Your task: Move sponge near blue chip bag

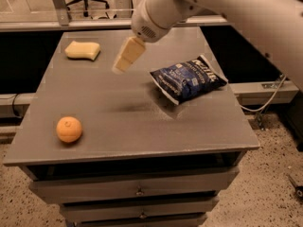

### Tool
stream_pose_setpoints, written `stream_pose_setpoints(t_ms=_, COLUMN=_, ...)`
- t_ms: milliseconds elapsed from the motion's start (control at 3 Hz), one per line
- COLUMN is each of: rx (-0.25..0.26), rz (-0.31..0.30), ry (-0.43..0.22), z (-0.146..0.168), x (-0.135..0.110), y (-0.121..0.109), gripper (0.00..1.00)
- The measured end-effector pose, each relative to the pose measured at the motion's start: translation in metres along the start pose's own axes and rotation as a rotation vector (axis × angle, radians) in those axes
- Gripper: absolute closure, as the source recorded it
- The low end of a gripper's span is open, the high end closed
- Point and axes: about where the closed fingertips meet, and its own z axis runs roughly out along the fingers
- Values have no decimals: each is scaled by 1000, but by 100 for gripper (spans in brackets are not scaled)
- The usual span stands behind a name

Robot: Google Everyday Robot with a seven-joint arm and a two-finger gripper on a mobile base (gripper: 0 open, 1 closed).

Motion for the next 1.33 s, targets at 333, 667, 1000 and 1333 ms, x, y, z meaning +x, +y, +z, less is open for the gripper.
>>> stream_pose_setpoints(t_ms=333, rx=-5, rz=42, ry=-73, z=56, x=-26, y=-19, gripper=0)
stream_pose_setpoints(t_ms=667, rx=9, rz=108, ry=-124, z=111, x=-51, y=-38, gripper=0)
stream_pose_setpoints(t_ms=1000, rx=17, rz=157, ry=-150, z=139, x=-65, y=-50, gripper=0)
stream_pose_setpoints(t_ms=1333, rx=23, rz=189, ry=-153, z=170, x=-70, y=-62, gripper=0)
